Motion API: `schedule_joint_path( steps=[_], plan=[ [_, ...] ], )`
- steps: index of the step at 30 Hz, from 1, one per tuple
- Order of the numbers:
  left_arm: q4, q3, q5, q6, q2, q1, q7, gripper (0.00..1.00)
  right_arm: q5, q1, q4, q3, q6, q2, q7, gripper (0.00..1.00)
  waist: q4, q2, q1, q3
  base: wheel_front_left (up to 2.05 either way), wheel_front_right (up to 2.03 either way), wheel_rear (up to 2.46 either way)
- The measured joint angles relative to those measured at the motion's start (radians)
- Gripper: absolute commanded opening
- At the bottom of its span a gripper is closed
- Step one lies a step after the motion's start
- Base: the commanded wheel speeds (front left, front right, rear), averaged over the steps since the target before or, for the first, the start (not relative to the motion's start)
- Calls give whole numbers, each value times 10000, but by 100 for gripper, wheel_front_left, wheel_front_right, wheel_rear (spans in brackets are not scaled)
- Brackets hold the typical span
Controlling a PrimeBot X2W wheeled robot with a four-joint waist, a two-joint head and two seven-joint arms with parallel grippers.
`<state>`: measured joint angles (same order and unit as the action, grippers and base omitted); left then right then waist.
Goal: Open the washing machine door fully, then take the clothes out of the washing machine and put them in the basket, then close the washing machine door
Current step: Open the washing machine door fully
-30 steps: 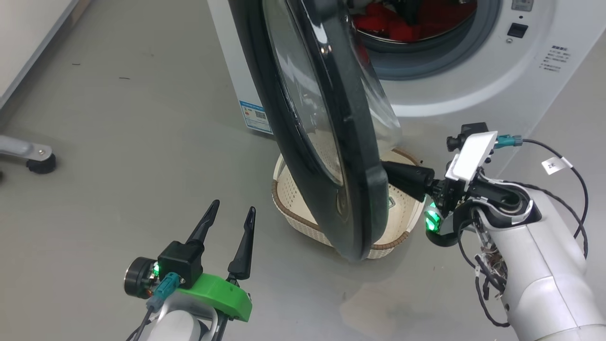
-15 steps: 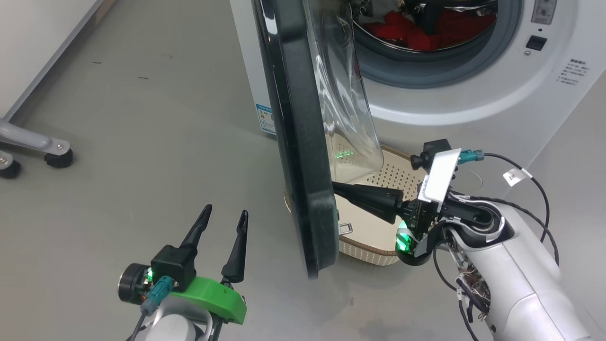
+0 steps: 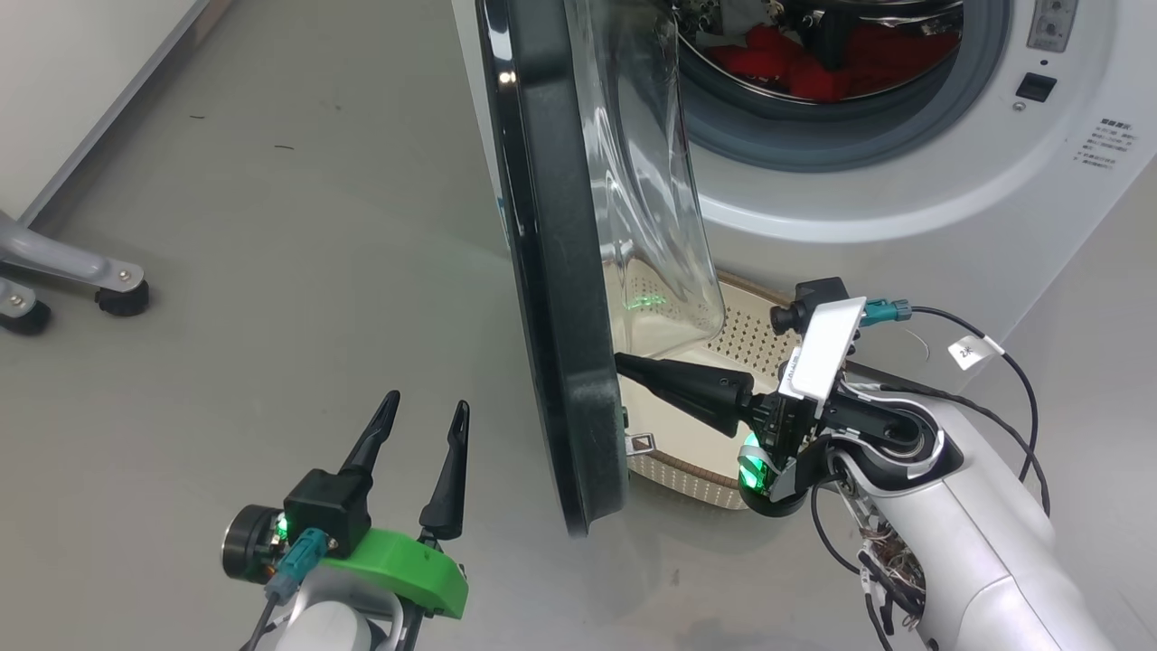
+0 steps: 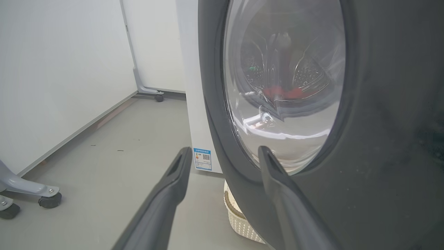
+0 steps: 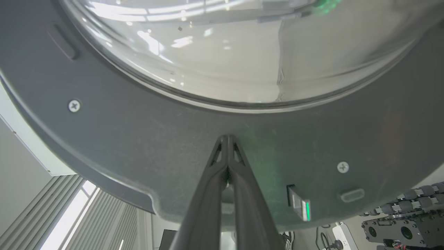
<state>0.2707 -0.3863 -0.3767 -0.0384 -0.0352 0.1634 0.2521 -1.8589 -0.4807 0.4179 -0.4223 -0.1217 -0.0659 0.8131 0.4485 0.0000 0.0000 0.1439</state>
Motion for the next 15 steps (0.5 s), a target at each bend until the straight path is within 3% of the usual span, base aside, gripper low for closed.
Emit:
schedule_joint_path(
  steps=[15],
  plan=[
    [-117, 270, 0, -8, 2, -44, 0, 100, -301, 770, -704, 1323, 0, 31, -1609, 0, -191, 0, 0, 46, 0, 0, 0]
  ],
)
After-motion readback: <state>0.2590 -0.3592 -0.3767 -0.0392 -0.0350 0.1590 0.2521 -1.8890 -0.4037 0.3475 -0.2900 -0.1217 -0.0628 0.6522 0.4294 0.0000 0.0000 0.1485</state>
